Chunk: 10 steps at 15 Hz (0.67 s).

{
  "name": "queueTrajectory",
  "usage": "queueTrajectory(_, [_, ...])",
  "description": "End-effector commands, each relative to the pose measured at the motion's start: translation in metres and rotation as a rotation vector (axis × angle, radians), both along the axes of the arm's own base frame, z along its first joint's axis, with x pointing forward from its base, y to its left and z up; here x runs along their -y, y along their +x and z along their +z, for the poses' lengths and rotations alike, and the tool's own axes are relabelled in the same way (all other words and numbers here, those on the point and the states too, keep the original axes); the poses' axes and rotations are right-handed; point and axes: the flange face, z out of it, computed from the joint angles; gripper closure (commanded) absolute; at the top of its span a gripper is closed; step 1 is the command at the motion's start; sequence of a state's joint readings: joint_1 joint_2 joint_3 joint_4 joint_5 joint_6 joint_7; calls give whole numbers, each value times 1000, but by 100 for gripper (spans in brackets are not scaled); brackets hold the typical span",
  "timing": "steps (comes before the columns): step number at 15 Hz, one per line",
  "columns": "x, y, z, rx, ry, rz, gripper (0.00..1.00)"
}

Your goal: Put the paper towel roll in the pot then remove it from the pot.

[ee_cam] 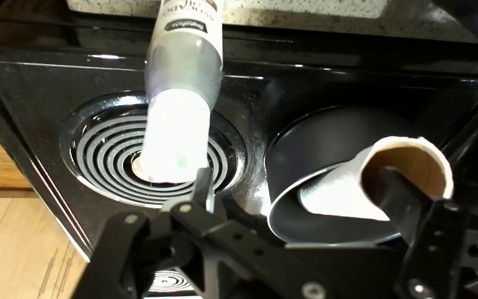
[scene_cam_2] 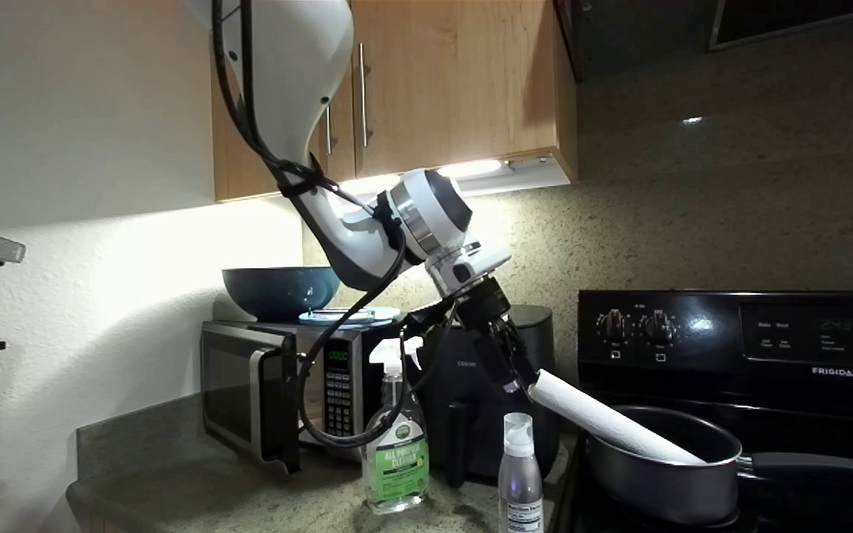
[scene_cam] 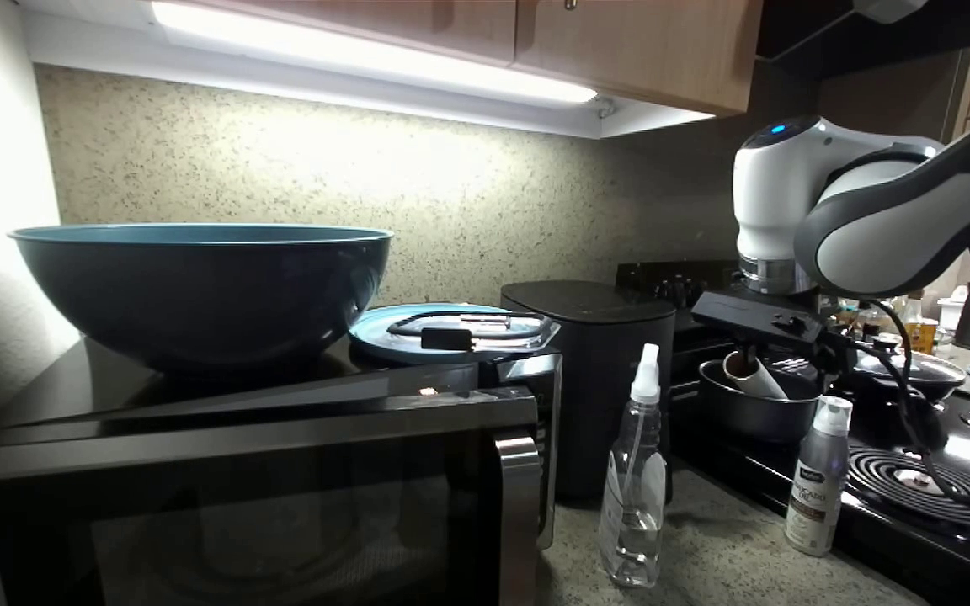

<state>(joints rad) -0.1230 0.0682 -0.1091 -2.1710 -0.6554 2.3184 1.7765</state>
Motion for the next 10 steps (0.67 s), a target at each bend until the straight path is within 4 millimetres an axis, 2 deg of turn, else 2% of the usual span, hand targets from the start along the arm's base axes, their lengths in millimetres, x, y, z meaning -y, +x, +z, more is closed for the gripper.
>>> queueTrajectory(1, [1,0,0,-1,1,0,0])
queueTrajectory(4, [0,2,-2,0,-1,5,0])
queueTrajectory(10, [-13,14,-2,53,20,69,0])
